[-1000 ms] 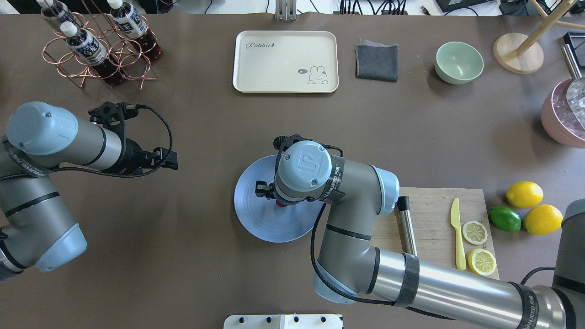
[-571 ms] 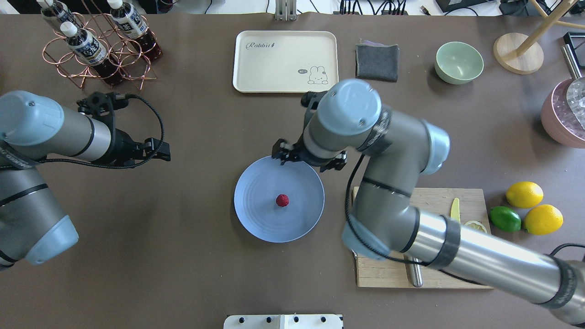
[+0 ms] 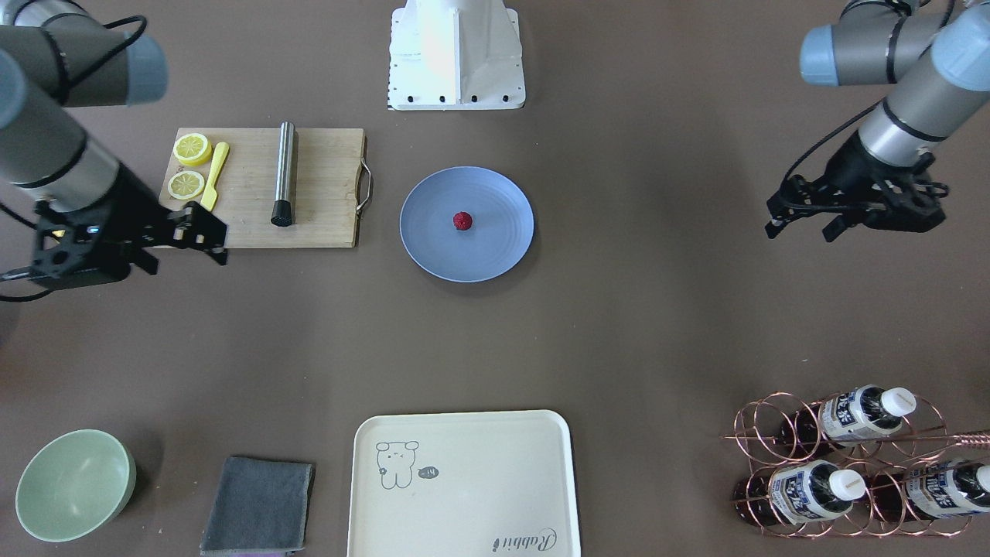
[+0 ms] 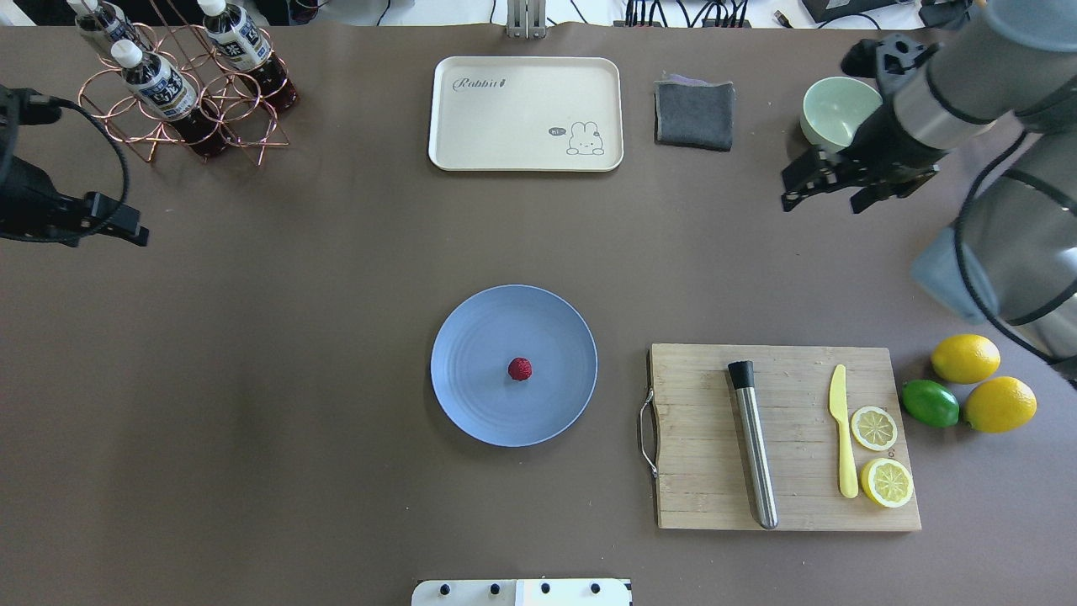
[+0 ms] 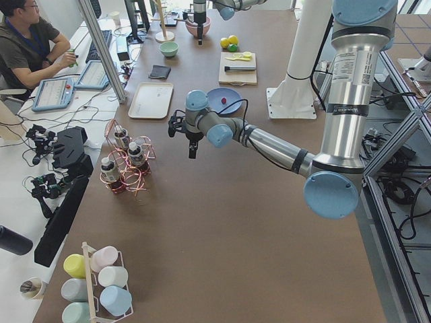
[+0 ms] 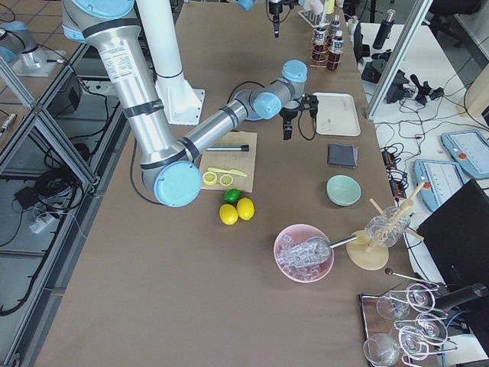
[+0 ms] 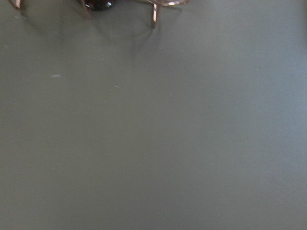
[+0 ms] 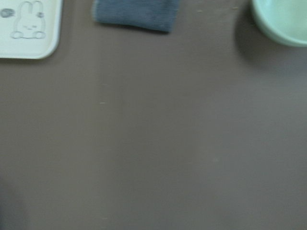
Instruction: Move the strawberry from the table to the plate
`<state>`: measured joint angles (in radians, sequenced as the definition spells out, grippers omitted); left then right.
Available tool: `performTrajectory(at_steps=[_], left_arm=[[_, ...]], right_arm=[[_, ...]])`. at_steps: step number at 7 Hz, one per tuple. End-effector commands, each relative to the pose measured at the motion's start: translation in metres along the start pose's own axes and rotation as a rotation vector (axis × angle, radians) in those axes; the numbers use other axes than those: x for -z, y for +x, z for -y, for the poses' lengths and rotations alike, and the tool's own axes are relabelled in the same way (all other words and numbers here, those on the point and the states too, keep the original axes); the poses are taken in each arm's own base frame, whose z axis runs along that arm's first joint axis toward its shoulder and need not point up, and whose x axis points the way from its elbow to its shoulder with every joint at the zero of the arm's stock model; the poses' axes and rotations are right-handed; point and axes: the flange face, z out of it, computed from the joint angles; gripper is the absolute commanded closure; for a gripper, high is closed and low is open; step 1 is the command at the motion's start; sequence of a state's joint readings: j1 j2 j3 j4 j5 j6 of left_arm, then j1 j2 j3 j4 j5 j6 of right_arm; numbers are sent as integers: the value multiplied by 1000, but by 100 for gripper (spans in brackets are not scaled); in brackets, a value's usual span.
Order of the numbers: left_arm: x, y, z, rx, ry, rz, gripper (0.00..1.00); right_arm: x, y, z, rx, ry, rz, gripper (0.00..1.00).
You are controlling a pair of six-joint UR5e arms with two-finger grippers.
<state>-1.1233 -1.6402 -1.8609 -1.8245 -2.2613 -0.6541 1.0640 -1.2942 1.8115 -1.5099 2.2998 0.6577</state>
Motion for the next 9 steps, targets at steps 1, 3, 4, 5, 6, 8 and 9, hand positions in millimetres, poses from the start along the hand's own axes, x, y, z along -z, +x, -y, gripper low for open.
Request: performTrajectory(at_steps=[1,3,4,5,6,8,9], left_arm=[[63,-118,16,-109,-80,14,3],[63,-211,10,-127,-113,33,3],[64,-234,9,-143,-117,14,3],[69,-240,5,-112,-123,15,3],[70,-240,5,-77,-121,24,3],[72,-238,7,-80,-112,21,3],[73,-237,8,-87,-105,23,3]], right_arm=[[22,172,-15,128,-74,-94,0],[41,317,-40,204,-110,-119,0],[52,367,-50,223,-109,-118,0],[64,388,-55,213,-93,-121,0],[65,391,-56,209,-92,-123,0],[68,398,-64,198,-84,-124,0],[67,398,-64,197,-86,-124,0]])
